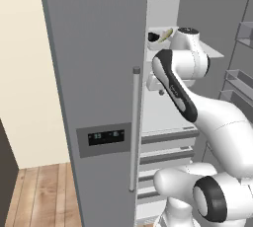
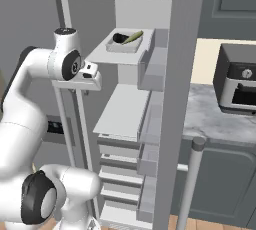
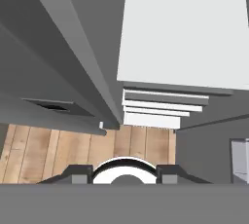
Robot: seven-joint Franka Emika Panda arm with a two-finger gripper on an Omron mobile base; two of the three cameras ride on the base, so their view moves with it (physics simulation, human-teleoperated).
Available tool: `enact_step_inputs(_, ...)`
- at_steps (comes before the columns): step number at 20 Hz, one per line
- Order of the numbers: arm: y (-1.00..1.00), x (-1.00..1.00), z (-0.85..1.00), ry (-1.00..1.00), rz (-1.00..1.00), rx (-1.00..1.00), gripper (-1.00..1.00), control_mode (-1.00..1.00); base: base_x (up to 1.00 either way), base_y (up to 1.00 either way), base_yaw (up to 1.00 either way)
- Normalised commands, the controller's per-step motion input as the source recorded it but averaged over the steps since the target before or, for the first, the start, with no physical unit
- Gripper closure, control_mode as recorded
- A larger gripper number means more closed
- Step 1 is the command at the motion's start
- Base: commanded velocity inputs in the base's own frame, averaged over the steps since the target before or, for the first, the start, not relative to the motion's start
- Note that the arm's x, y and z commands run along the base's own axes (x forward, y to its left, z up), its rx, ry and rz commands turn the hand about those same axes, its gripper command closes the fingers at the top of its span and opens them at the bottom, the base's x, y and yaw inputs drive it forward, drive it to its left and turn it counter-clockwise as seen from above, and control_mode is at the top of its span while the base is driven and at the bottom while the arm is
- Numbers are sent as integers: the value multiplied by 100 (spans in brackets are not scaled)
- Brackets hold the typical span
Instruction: Place the tupperware containing the fish and eggplant meal in the microwave. Close the microwave door and press the start button to reheat the meal.
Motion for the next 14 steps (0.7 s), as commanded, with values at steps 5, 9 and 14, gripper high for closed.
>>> enact_step_inputs(5,-1,-20,0,-24,0,0,-100,-100,0,0,0)
enact_step_inputs(9,0,-26,19,-37,0,0,-100,-100,0,0,0)
enact_step_inputs(14,-8,-13,47,-32,-2,3,-100,-100,0,0,0)
